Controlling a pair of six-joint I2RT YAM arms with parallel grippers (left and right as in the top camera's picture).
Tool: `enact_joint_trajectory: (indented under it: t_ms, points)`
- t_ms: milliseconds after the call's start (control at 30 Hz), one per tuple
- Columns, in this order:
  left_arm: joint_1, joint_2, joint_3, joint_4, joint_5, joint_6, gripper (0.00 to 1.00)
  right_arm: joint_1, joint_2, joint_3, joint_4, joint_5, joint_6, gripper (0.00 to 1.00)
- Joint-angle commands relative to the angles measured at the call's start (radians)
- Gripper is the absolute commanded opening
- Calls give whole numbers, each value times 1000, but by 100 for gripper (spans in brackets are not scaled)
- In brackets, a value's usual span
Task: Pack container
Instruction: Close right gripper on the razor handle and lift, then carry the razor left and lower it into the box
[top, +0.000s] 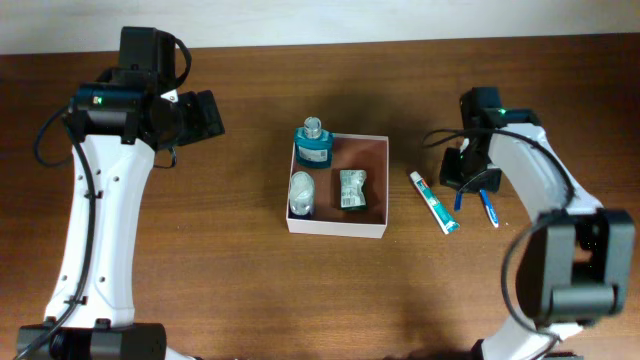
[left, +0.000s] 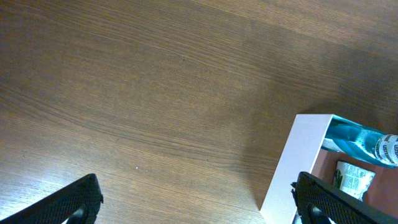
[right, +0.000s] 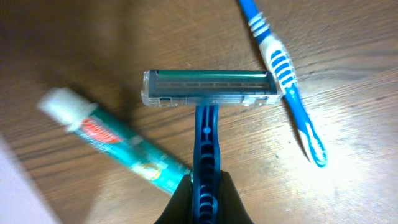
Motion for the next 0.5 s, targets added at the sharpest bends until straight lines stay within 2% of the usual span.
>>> enact_joint_trajectory:
  t_ms: [0, 200, 467]
  points:
    - [2, -10, 9, 0, -4, -5, 99, 39, -102, 26, -18, -19, -10, 4]
    - [2, -10, 9, 0, -4, -5, 99, 150, -221, 26, -27, -78, 5, 4]
    - [2, -10, 9, 0, -4, -5, 99, 321, -240, 25, 5, -85, 91, 4]
